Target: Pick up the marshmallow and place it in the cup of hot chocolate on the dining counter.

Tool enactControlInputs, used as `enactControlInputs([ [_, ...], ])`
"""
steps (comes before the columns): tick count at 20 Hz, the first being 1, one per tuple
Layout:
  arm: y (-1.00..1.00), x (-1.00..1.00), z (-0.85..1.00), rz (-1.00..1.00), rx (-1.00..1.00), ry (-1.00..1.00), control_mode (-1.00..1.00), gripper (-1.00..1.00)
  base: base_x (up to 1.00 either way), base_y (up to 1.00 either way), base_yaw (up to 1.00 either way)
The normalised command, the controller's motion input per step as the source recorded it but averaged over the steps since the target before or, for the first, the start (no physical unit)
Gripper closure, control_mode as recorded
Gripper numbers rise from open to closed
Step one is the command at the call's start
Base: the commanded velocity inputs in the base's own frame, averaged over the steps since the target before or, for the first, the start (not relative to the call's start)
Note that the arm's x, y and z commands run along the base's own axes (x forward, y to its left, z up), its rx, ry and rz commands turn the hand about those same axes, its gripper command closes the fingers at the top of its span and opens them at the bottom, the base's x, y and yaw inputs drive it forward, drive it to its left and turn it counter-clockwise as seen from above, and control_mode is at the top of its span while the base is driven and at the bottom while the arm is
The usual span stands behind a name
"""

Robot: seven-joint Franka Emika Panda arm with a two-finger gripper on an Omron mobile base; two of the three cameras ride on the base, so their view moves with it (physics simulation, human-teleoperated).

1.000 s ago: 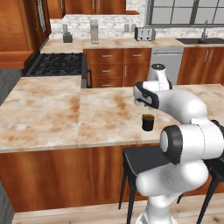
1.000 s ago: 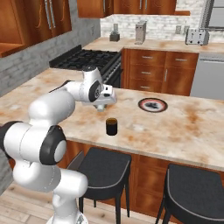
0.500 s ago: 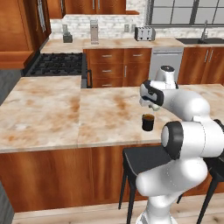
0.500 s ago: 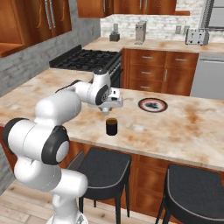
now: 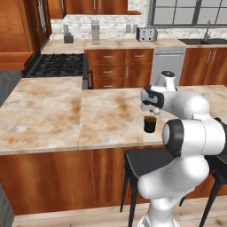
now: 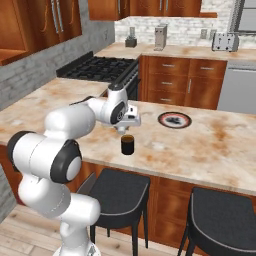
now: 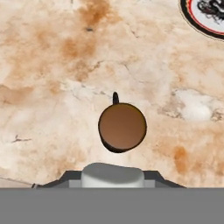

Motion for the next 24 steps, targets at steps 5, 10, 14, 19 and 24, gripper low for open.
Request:
enactControlInputs([
  [5,-0.01,0.24,-0.16,0.00,0.00,0.02,-1.00,1.00,0.00,0.00,0.00],
  [10,0.00,0.09,-0.08,0.00,0.00,0.01,-1.00,1.00,0.00,0.00,0.00],
  [14,-0.04,0.01,-0.16,0.00,0.00,0.00,-1.00,1.00,0.00,0.00,0.00],
  [19,-0.05,0.08,-0.26,0.00,0.00,0.00,-1.00,1.00,0.00,0.00,0.00],
  [24,-0.03,0.12,-0.19,0.00,0.00,0.00,-1.00,1.00,0.00,0.00,0.00],
])
